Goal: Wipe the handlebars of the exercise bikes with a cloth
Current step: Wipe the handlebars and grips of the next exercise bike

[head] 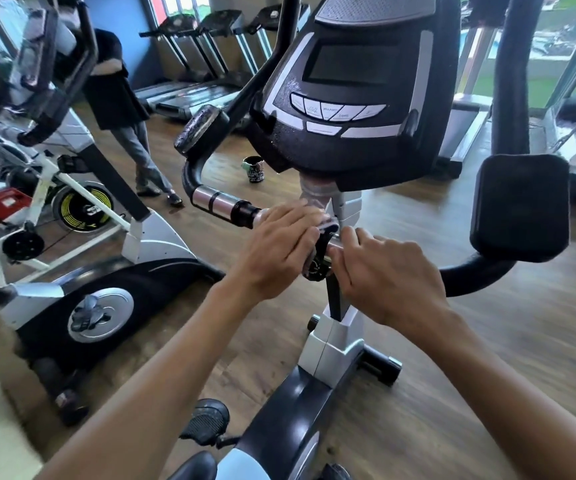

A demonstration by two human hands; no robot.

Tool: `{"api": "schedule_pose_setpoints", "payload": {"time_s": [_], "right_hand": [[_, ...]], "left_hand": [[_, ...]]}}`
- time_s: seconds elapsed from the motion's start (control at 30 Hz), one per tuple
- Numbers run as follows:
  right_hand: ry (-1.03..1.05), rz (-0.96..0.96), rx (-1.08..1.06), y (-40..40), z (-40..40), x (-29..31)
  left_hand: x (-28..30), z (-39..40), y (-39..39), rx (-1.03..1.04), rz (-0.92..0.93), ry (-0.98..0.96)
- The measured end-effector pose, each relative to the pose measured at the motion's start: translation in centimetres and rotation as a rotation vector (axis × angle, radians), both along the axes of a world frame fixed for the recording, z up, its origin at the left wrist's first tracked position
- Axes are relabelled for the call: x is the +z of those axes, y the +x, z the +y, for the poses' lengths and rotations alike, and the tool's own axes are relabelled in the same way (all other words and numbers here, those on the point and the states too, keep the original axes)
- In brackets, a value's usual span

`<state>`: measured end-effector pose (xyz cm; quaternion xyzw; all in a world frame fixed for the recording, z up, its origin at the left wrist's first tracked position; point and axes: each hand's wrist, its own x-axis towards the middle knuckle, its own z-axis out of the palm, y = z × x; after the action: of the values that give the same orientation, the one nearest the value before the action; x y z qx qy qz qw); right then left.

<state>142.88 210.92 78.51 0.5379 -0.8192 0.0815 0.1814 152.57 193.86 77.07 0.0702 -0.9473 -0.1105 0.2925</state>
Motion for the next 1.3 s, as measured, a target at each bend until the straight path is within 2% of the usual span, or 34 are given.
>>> {"api": "schedule_pose_setpoints", "payload": {"time_s": [0.1,0.2,0.27,0.37,0.47,0.53,0.6,0.67,0.73,0.87,0.97,1.07,1.17,1.23,1.3], "right_hand": [[0.007,0.019,-0.009,-0.2,0.0,-0.2],[0.009,0.014,-0.021,-0.1,-0.2,-0.2],[0.001,0.019,-0.031,0.0,-0.2,-0.2],[0.003,0.022,-0.033,0.0,0.0,-0.2],[0.014,0.062,-0.052,0.1,0.1,-0.2],[0.025,0.075,-0.055,0.1,0.0,-0.2],[0.031,0.078,-0.059,0.1,-0.1,-0.2],[0.039,0.073,-0.075,0.1,0.1,-0.1],[0.053,0.051,-0.08,0.2,0.2,0.2],[0.014,-0.127,-0.018,0.2,2.5,1.5],[-0.239,-0.148,-0.014,-1.0,6.7,2.9],[-0.5,-0.033,-0.085,-4.6,10.4,3.8],[-0.408,-0.078,-0.203,-7.7,11.5,4.2],[-0.325,-0.081,-0.243,-8.4,11.3,3.7],[-0.327,-0.085,-0.231,-8.6,11.0,3.2]], "left_hand": [[1.1,-0.9,-1.5,-0.012,-0.024,-0.093],[1.3,-1.3,-3.5,0.094,-0.15,-0.152],[1.0,-1.3,-4.2,0.173,-0.161,-0.135],[-0.3,0.6,-3.4,0.219,0.056,-0.082],[-1.7,1.4,-2.5,0.09,0.212,-0.132],[-0.8,-0.4,-2.9,0.061,0.145,-0.17],[0.5,-1.7,-3.5,0.075,0.018,-0.128],[0.6,-1.4,-3.8,0.121,-0.015,-0.066],[0.1,-0.3,-4.0,0.207,0.054,0.004],[1.1,1.7,-4.1,0.358,0.27,0.174],[1.7,5.0,-4.5,0.394,0.434,0.214],[0.2,11.6,-6.3,0.347,0.309,0.065],[0.0,16.6,-7.8,0.338,0.2,-0.114],[-0.2,17.4,-7.7,0.293,0.204,-0.143],[-1.4,16.9,-6.7,0.21,0.241,-0.184]]}}
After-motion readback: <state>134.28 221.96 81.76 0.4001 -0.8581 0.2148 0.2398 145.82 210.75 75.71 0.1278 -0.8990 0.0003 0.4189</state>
